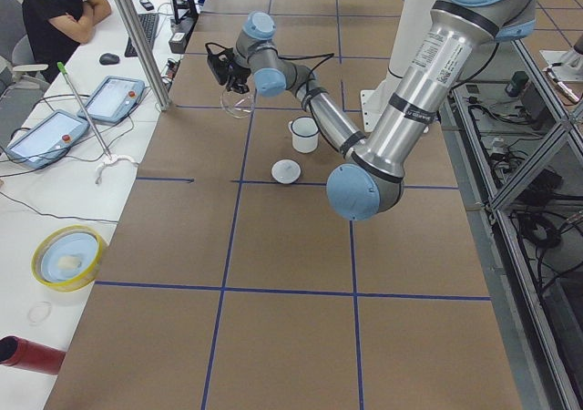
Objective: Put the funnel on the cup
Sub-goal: 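Carry the funnel with the left gripper over the open mug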
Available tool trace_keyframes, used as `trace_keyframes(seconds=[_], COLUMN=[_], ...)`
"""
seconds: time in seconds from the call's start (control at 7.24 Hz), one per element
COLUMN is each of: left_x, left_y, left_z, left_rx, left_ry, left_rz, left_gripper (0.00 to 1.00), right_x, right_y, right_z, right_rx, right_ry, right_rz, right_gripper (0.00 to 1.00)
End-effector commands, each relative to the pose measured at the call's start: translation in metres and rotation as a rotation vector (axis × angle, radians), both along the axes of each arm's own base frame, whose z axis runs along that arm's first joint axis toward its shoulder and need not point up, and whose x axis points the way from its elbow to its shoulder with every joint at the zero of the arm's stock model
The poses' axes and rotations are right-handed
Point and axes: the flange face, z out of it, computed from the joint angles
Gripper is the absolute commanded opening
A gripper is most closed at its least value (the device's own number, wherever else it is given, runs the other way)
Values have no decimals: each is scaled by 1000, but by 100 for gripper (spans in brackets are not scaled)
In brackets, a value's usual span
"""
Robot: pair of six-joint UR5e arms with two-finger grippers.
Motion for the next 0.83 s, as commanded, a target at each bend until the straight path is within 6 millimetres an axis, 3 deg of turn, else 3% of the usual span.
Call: trace_keyframes(seconds=[0.0,0.14,0.41,0.55,0.69], left_x=[-20,-14,65,102,120], left_y=[31,50,104,127,140], left_z=[-19,-26,-41,-39,-44], left_rx=[-24,-59,-114,-116,-121], left_ry=[-80,-101,-173,-251,-310], left_rz=[125,168,328,350,355], left_gripper=[0,0,0,0,0], right_x=[0,0,0,0,0], right_y=[0,0,0,0,0], right_z=[0,0,0,0,0], right_rx=[0,0,0,0,0], right_ry=[0,0,0,0,0], right_rz=[0,0,0,0,0], right_gripper=[100,100,100,100,100])
